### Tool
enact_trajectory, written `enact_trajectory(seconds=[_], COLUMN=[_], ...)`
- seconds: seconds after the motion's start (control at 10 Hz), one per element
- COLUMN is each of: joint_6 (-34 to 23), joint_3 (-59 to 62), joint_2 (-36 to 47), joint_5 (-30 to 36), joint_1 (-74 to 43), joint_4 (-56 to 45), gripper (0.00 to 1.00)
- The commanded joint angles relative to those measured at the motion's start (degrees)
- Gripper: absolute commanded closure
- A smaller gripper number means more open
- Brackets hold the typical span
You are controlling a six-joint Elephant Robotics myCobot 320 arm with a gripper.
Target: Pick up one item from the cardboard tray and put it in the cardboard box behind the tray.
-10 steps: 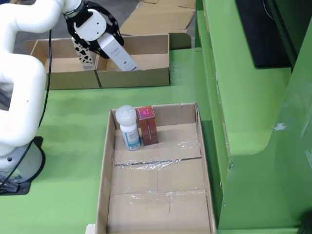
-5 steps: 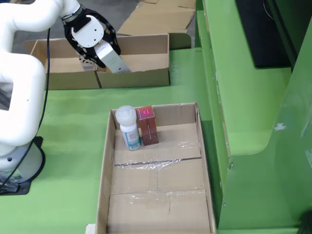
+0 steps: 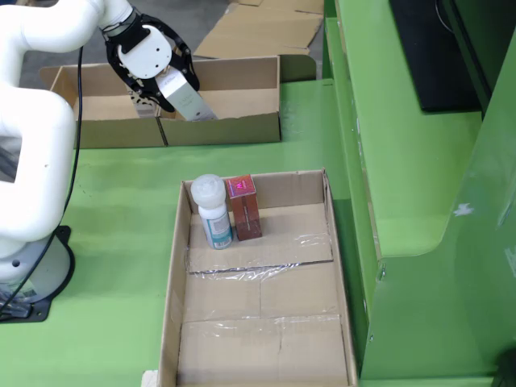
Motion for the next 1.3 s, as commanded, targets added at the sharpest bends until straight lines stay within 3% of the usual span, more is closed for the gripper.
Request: enact_trajectory(seconds=[0.0, 0.3, 1.2], joint_6=[0.0, 0.0, 0.0], joint_3=[1.2, 1.2, 1.2], joint_2=[2.5, 2.5, 2.5], joint_5=[-0.3, -0.3, -0.3], joint_1=[-0.5, -0.5, -0.5], joint_4=[-0.4, -0.4, -0.4], gripper=[1.00, 1.00, 0.10])
